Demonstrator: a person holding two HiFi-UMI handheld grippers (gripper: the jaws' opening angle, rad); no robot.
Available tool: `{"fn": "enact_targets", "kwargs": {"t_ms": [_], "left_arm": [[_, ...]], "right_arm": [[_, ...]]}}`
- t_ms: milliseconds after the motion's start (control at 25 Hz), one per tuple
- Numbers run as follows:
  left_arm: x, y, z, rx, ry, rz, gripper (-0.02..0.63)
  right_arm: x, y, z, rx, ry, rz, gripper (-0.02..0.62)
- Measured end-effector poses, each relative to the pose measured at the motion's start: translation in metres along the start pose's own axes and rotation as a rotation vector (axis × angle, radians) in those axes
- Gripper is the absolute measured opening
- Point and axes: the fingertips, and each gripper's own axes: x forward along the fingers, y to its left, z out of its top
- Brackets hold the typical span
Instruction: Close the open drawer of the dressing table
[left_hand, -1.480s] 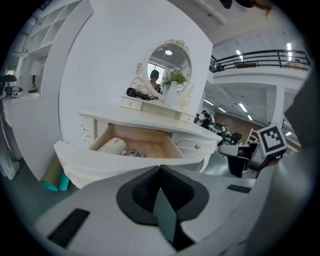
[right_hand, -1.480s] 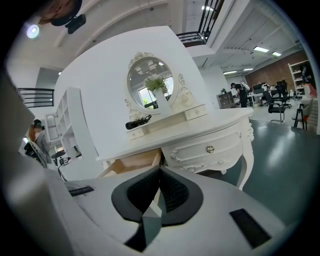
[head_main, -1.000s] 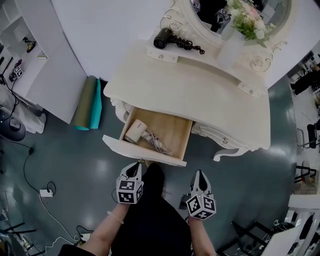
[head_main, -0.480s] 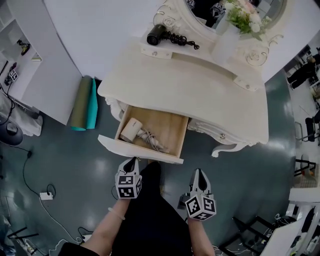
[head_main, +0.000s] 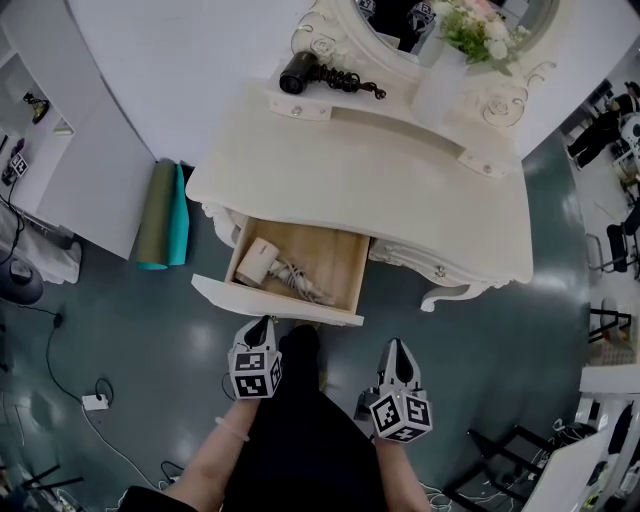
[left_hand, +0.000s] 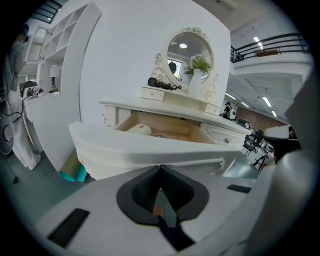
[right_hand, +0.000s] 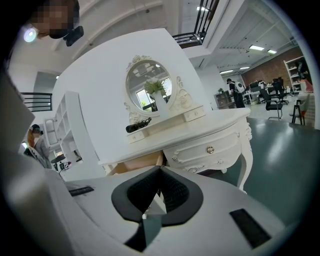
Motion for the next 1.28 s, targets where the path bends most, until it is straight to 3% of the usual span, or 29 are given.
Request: {"fn": "enact_targets", "kwargs": {"t_ms": [1280], "left_arm": [[0.055,0.000,0.045,0.019,0.002,-0.018,0.020]], "right_arm": [[0.030,-0.025,0.011,0.053,0.005,-0.080,0.026]]}}
